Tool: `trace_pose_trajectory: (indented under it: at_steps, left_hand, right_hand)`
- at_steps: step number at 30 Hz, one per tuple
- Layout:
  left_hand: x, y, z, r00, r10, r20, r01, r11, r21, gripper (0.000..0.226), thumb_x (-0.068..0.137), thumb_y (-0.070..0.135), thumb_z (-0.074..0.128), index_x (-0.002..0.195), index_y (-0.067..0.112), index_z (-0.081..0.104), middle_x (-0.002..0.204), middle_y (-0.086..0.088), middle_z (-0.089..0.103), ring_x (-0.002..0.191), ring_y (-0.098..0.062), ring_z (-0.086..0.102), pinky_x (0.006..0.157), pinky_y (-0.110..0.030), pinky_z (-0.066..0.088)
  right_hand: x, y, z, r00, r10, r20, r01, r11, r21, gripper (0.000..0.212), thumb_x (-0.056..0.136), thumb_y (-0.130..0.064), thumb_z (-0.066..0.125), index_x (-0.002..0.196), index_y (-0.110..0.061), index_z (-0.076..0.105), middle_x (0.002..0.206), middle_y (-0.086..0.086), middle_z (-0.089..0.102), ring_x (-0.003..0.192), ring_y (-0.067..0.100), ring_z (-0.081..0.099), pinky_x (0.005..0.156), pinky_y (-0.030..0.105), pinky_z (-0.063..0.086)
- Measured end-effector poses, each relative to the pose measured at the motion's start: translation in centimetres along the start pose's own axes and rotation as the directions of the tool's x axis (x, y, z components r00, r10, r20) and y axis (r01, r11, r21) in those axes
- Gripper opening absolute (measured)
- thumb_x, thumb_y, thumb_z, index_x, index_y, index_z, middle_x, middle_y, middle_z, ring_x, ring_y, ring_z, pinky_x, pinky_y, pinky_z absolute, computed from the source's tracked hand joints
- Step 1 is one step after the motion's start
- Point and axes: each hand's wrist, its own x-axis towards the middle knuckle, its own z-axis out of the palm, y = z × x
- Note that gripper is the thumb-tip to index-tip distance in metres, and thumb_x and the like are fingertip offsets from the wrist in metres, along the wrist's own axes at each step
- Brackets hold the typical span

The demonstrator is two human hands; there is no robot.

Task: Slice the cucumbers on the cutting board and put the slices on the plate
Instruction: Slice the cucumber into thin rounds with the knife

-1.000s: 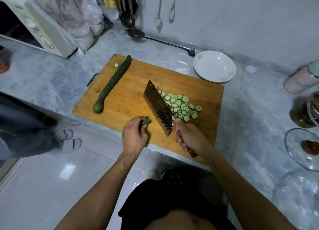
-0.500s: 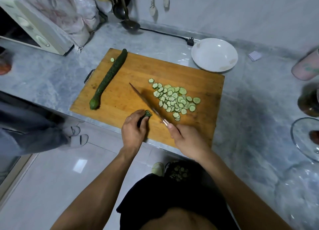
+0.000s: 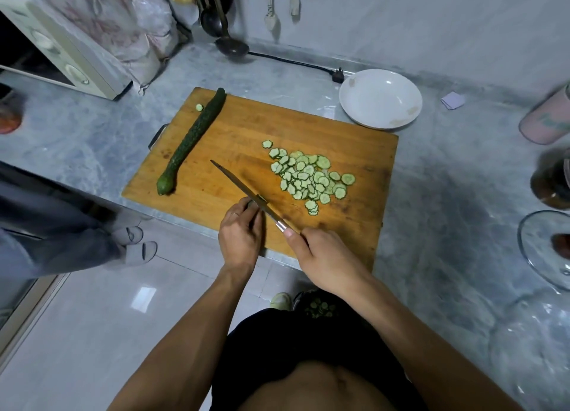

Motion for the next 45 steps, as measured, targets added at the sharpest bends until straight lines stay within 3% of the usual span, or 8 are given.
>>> trace_pose_trajectory:
  at_steps: [10, 17, 24, 28, 36, 39, 45]
  left_hand:
    - [0.0, -1.0, 0.8, 0.998, 0.055, -0.009, -0.055, 0.998, 0.021, 0.021, 0.096, 0.017, 0.061, 0.111, 0.011, 0.073, 0.121, -0.004, 0.067, 0.105, -0.025, 0.061, 0.080, -0.036, 0.053]
    - [-0.1, -1.0, 1.0, 0.994, 0.076, -0.076, -0.074, 0.997, 0.036, 0.022, 0.096, 0.018, 0.060, 0.112, 0.010, 0.074, 0.118, -0.007, 0.069, 0.101, -0.027, 0.062, 0.077, -0.032, 0.051]
    - [-0.1, -1.2, 1.1, 0.991, 0.096, -0.090, -0.091, 0.994, 0.056, 0.020, 0.095, 0.014, 0.062, 0.111, 0.008, 0.074, 0.117, -0.007, 0.069, 0.098, -0.027, 0.061, 0.073, -0.032, 0.050]
    - [-0.2, -1.0, 1.1, 0.989, 0.098, -0.113, -0.093, 0.994, 0.049, 0.019, 0.091, 0.011, 0.066, 0.108, 0.007, 0.075, 0.116, -0.009, 0.070, 0.098, -0.027, 0.062, 0.076, -0.031, 0.050]
    - [-0.1, -1.0, 0.7, 0.990, 0.099, -0.104, -0.102, 0.994, -0.023, 0.028, 0.084, 0.001, 0.068, 0.110, 0.008, 0.075, 0.116, -0.011, 0.070, 0.103, -0.027, 0.062, 0.084, -0.030, 0.050]
    - [0.0, -1.0, 0.4, 0.990, 0.094, -0.105, -0.102, 0.992, -0.069, 0.026, 0.083, 0.000, 0.068, 0.107, 0.008, 0.076, 0.114, -0.011, 0.071, 0.102, -0.027, 0.065, 0.087, -0.028, 0.050]
    - [-0.1, -1.0, 0.2, 0.986, 0.105, -0.126, -0.119, 0.988, -0.103, 0.023, 0.084, 0.001, 0.071, 0.107, 0.004, 0.075, 0.112, -0.013, 0.071, 0.101, -0.026, 0.066, 0.090, -0.029, 0.051]
  right_hand:
    - [0.6, -0.7, -1.2, 0.998, 0.031, 0.059, -0.035, 0.998, 0.056, 0.055, 0.106, -0.045, 0.025, 0.063, -0.014, 0.040, 0.062, 0.002, 0.045, 0.059, 0.013, 0.044, 0.058, 0.035, 0.032]
    - [1.7, -0.7, -0.9, 0.995, 0.087, 0.055, -0.096, 0.978, 0.183, 0.062, 0.106, -0.046, 0.023, 0.062, -0.011, 0.047, 0.056, 0.006, 0.047, 0.045, 0.015, 0.041, 0.056, 0.034, 0.041]
    - [3.1, -0.4, 1.0, 0.996, 0.084, 0.031, -0.086, 0.992, 0.096, 0.060, 0.108, -0.042, 0.020, 0.059, -0.015, 0.043, 0.058, 0.001, 0.047, 0.062, 0.020, 0.048, 0.064, 0.031, 0.035]
    - [2.9, -0.4, 1.8, 0.997, 0.071, 0.002, -0.071, 0.995, 0.069, 0.055, 0.107, -0.043, 0.021, 0.071, -0.014, 0.051, 0.066, 0.001, 0.049, 0.076, 0.025, 0.050, 0.072, 0.034, 0.039]
    - [1.9, 1.6, 0.6, 0.995, 0.098, -0.036, -0.095, 0.993, 0.071, 0.058, 0.104, -0.050, 0.028, 0.058, -0.019, 0.044, 0.055, -0.001, 0.045, 0.055, 0.015, 0.045, 0.053, 0.031, 0.029]
    - [1.4, 2.6, 0.2, 0.992, 0.106, -0.068, -0.105, 0.994, 0.017, 0.057, 0.103, -0.053, 0.029, 0.068, -0.015, 0.052, 0.063, 0.002, 0.052, 0.065, 0.022, 0.053, 0.057, 0.034, 0.036]
    - [0.4, 1.9, -0.4, 0.995, 0.090, -0.048, -0.089, 0.995, 0.036, 0.055, 0.103, -0.052, 0.031, 0.066, -0.017, 0.051, 0.061, -0.003, 0.050, 0.062, 0.014, 0.050, 0.057, 0.031, 0.036]
